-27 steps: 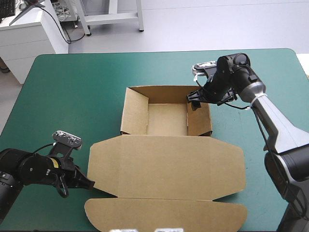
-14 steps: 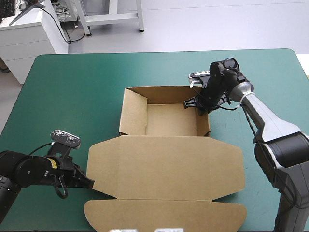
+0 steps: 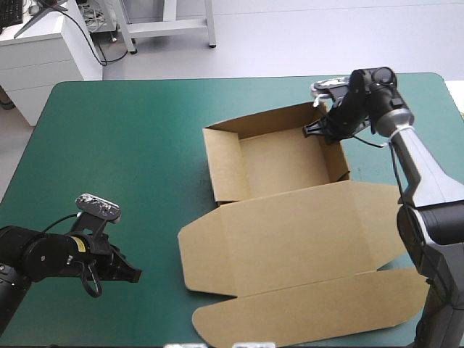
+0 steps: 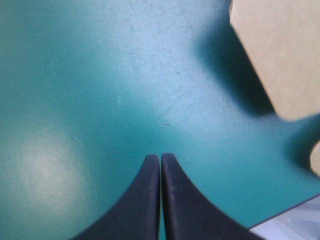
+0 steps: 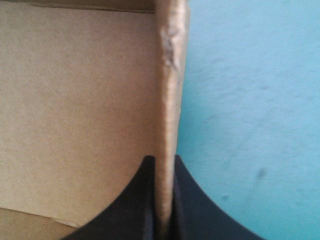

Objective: Fold the box

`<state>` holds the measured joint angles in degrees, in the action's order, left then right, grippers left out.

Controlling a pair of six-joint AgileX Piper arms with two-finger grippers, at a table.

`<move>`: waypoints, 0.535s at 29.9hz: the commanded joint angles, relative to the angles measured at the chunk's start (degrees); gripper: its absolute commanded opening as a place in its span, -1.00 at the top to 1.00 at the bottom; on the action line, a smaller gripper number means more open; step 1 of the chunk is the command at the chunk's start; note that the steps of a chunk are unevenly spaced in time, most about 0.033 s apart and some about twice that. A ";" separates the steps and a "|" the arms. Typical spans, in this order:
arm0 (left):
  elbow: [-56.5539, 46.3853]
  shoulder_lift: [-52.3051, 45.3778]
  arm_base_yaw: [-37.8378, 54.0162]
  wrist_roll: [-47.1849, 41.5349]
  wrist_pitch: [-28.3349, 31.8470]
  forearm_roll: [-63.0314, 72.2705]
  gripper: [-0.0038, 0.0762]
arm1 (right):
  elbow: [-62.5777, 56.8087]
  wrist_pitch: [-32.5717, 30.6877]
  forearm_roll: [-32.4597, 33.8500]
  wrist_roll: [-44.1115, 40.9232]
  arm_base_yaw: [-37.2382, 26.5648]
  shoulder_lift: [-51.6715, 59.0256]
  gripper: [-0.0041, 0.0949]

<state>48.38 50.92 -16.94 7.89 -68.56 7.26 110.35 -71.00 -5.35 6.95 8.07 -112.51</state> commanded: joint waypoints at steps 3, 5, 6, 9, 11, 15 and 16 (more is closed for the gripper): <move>1.41 -0.49 -0.03 -0.25 1.69 0.58 0.92 | 6.82 -0.63 3.94 0.98 -8.72 3.59 0.96; 1.41 -0.49 -0.03 -0.25 1.69 1.42 0.92 | 7.58 -0.50 5.35 1.40 -12.58 3.59 0.96; 1.41 -0.49 -0.03 -0.25 1.69 1.45 0.92 | 7.56 -0.26 5.35 1.65 -14.53 3.59 0.96; 1.41 -0.49 -0.03 -0.25 1.69 1.01 0.92 | 7.56 0.78 5.35 1.89 -19.73 3.22 0.96; 1.41 -0.49 -0.03 -0.25 1.69 0.56 0.92 | 7.56 1.58 5.35 1.89 -23.02 2.66 0.96; 1.41 -0.49 -0.03 -0.25 1.69 0.16 0.92 | 7.45 2.39 4.90 1.89 -28.33 1.35 0.96; 1.41 -0.49 -0.03 -0.25 1.69 0.01 0.92 | 7.45 2.71 4.90 1.89 -29.46 0.93 0.95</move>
<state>48.38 50.92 -16.94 7.89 -68.56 7.01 115.98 -70.83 0.00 8.57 -18.51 -113.86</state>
